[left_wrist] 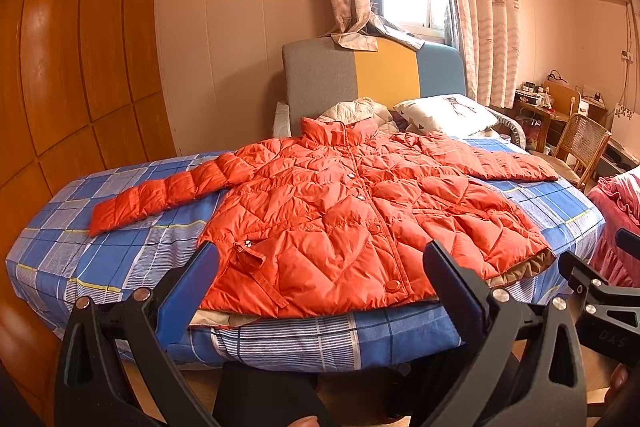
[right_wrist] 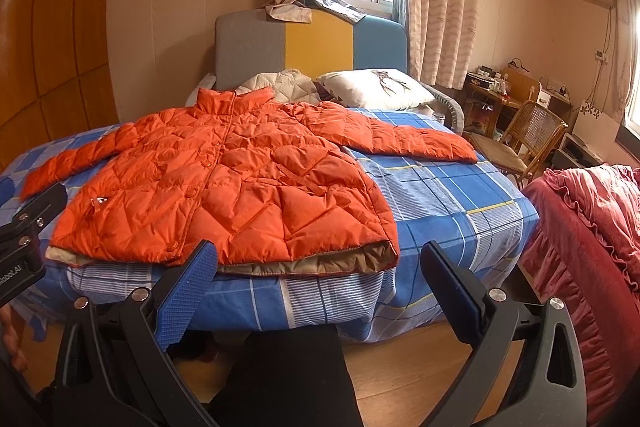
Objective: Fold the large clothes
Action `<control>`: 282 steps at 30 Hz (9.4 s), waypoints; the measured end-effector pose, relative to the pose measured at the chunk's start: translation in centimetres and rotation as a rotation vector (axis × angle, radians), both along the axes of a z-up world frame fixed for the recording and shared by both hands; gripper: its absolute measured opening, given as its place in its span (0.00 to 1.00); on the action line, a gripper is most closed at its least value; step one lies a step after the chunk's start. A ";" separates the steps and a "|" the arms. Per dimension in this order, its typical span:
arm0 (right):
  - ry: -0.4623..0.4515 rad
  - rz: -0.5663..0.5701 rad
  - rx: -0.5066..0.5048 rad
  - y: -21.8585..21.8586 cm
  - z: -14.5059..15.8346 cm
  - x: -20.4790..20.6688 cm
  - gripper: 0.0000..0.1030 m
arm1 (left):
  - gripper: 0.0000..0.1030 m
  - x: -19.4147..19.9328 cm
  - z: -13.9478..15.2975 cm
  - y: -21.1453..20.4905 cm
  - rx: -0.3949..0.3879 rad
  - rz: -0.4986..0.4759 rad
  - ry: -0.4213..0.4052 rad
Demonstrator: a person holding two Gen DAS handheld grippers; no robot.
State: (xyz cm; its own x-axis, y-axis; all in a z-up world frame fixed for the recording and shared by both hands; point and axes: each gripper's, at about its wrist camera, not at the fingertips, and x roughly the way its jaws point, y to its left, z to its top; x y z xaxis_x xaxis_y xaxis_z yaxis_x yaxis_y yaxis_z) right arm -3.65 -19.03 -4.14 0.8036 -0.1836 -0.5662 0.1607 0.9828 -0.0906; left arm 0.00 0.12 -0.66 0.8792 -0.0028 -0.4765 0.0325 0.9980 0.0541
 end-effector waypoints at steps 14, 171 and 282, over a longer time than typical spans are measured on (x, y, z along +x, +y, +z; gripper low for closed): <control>0.008 -0.006 0.000 -0.3 -0.3 0.1 0.97 | 0.98 0.3 0.1 0.5 -0.014 0.003 0.003; 0.135 0.432 0.711 2.2 -2.5 43.1 0.84 | 0.69 29.2 -8.0 6.8 -0.326 -0.093 0.376; 0.368 0.240 0.112 7.0 -11.3 29.3 0.86 | 0.03 32.6 -4.6 18.0 -0.502 -0.093 0.132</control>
